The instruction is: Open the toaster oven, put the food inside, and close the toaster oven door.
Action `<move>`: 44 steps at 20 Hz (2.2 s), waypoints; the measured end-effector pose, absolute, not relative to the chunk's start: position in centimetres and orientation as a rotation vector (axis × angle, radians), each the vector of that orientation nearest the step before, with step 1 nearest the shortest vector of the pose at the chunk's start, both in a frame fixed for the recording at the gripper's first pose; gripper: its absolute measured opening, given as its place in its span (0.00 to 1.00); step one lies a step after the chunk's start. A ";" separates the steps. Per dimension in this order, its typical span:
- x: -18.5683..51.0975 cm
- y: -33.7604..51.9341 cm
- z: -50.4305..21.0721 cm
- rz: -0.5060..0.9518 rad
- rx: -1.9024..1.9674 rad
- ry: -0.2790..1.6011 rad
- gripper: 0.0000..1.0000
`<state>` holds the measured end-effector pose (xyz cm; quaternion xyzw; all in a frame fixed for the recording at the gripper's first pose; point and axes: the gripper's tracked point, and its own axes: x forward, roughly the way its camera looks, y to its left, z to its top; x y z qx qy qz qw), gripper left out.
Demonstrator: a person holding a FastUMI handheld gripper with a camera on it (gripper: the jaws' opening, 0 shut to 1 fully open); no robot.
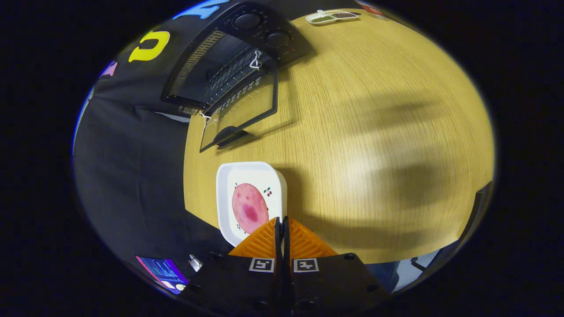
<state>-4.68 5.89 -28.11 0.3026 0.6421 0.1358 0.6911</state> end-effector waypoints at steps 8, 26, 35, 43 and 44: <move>-3.1 8.7 -24.5 0.150 0.844 1.241 0.02; 2.7 13.7 -23.3 -0.122 1.129 1.033 0.02; 9.3 14.8 -24.5 -0.238 1.281 0.982 0.02; 13.8 16.1 -26.2 -0.327 1.386 0.936 0.02; 14.4 16.0 -26.4 -0.341 1.391 0.925 0.02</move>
